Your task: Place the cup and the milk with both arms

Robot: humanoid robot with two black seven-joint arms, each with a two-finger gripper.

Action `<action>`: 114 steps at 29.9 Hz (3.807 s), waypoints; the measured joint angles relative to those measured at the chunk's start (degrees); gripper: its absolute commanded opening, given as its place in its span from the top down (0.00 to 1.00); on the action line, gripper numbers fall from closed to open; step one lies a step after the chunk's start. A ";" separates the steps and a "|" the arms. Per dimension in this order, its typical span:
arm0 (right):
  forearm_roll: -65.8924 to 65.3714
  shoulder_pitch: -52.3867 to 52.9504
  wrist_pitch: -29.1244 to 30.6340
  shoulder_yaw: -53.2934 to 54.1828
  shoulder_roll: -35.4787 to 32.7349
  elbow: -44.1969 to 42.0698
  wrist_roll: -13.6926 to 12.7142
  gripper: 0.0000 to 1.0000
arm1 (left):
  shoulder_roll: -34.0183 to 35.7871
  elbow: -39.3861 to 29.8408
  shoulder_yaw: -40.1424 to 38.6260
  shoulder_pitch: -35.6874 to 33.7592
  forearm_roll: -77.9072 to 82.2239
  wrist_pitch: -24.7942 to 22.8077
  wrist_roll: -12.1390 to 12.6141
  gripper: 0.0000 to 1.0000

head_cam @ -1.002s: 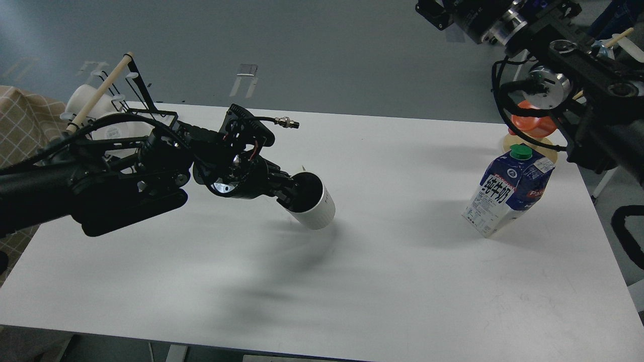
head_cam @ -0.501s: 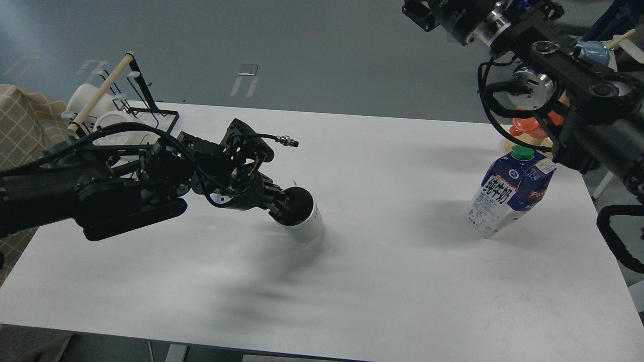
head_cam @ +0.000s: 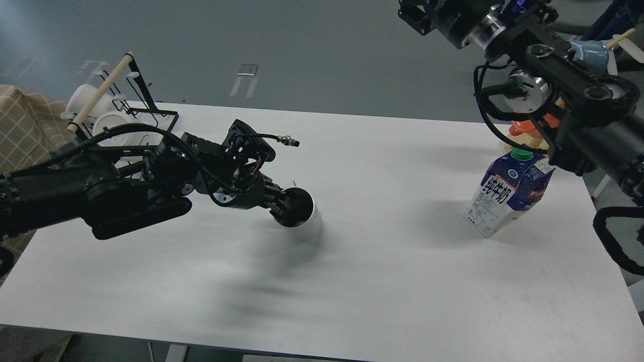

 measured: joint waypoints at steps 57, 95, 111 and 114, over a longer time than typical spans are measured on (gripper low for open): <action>-46.62 -7.59 -13.68 -6.87 -66.27 53.50 0.27 0.00 | 2.23 7.25 -42.94 5.16 -70.98 18.99 2.91 0.03; -69.13 -25.10 -50.54 -30.60 -48.31 34.84 0.23 0.00 | -1.79 4.52 -50.67 14.06 -70.84 20.26 2.62 0.02; -69.08 -27.41 -50.52 -27.77 -39.25 26.89 0.23 0.04 | -2.15 4.52 -50.81 14.57 -70.84 20.02 2.52 0.02; -69.08 -27.76 -50.52 -26.40 -38.19 26.09 0.22 0.04 | -2.15 4.24 -50.86 14.62 -70.84 20.00 2.52 0.02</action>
